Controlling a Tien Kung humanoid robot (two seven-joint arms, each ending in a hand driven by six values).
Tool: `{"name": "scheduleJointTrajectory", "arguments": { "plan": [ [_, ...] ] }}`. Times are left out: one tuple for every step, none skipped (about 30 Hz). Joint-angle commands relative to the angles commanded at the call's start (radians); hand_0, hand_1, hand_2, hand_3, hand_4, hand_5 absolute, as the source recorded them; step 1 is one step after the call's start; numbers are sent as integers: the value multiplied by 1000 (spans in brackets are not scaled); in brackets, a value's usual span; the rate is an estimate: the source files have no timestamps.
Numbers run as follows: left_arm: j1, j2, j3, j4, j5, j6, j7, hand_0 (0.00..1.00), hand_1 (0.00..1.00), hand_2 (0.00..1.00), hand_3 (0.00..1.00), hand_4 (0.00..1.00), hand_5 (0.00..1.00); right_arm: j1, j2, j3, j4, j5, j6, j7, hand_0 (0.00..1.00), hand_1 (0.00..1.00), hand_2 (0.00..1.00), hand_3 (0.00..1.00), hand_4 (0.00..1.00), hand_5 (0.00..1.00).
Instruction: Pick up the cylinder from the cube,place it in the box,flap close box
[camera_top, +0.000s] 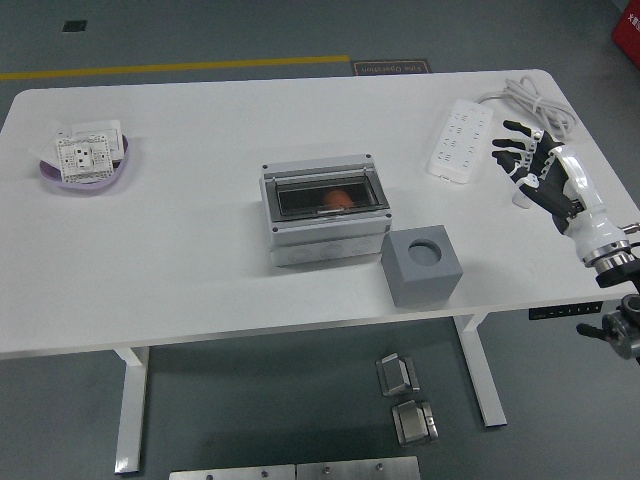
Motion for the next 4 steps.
{"name": "scheduleJointTrajectory", "arguments": {
  "plan": [
    [0, 0, 1, 0, -2, 0, 0, 684, 655, 558, 605, 628, 273, 0, 0, -1, 0, 2, 0, 0, 723, 690, 749, 823, 799, 481],
    [-1, 0, 3, 0, -4, 0, 0, 684, 654, 558, 605, 628, 274, 1, 0, -2, 0, 4, 0, 0, 723, 690, 749, 821, 799, 475],
    [-2, 0, 7, 0, -8, 0, 0, 684, 654, 558, 605, 628, 274, 1, -1, -3, 0, 6, 1, 0, 723, 690, 749, 821, 799, 475],
    [-3, 0, 7, 1, -8, 0, 1, 684, 654, 558, 605, 628, 274, 2, 0, -5, 0, 7, 1, 1, 723, 690, 749, 821, 799, 475]
  ]
}}
